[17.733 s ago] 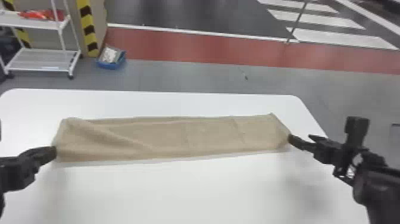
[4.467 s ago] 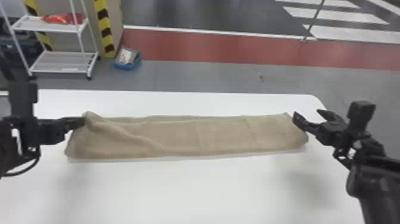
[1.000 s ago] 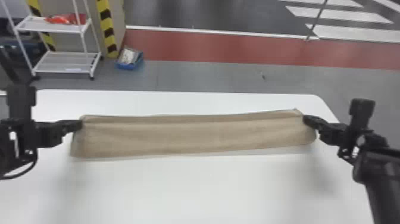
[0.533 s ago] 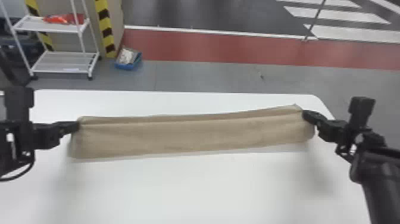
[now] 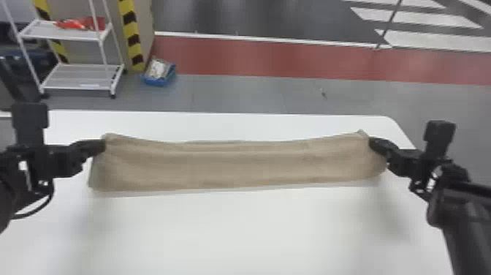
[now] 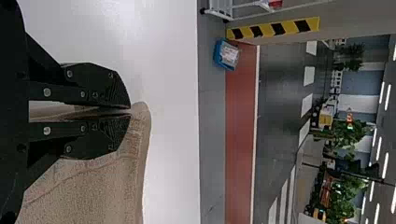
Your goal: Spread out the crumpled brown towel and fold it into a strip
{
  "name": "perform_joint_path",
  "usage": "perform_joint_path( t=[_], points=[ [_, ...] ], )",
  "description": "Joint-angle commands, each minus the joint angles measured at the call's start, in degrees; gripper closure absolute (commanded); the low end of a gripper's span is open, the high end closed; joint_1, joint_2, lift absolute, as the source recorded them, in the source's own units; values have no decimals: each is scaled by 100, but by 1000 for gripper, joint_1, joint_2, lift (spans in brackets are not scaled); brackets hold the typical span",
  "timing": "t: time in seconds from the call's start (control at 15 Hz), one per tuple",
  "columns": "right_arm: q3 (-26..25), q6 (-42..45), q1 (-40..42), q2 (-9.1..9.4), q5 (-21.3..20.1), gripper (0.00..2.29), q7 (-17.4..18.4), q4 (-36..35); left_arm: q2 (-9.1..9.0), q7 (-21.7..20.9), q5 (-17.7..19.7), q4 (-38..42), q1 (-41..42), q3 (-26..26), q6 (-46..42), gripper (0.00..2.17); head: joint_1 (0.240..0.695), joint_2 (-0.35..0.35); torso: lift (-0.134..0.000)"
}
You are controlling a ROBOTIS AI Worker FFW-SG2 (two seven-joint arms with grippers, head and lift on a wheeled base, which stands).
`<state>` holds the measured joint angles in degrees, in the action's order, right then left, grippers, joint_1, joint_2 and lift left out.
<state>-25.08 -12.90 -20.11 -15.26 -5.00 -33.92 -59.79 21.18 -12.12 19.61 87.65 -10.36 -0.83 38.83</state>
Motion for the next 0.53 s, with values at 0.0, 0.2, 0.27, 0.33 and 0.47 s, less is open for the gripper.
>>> perform_joint_path(
  t=[0.0, 0.2, 0.27, 0.33, 0.47],
  points=[
    [-41, 81, 7, -4, 34, 1450, 0, -6, 0, -1, 7, -2, 7, -5, -2, 1021, 695, -132, -124],
    [-59, 204, 7, 5, 86, 1450, 43, 20, 0, -1, 16, -29, 16, -14, -2, 1021, 695, -135, -124],
    [-59, 221, 7, -4, 86, 1450, 52, 38, 0, -1, 7, -37, 16, -5, -2, 1021, 695, -135, -124],
    [-59, 274, -11, -4, 86, 1450, 61, 64, 0, 8, -1, -64, 7, -5, -2, 1021, 695, -136, -124],
    [-59, 309, -46, -12, 86, 1450, 70, 178, -8, 34, -28, -152, -28, 30, -19, 1021, 695, -136, -124]
  ],
)
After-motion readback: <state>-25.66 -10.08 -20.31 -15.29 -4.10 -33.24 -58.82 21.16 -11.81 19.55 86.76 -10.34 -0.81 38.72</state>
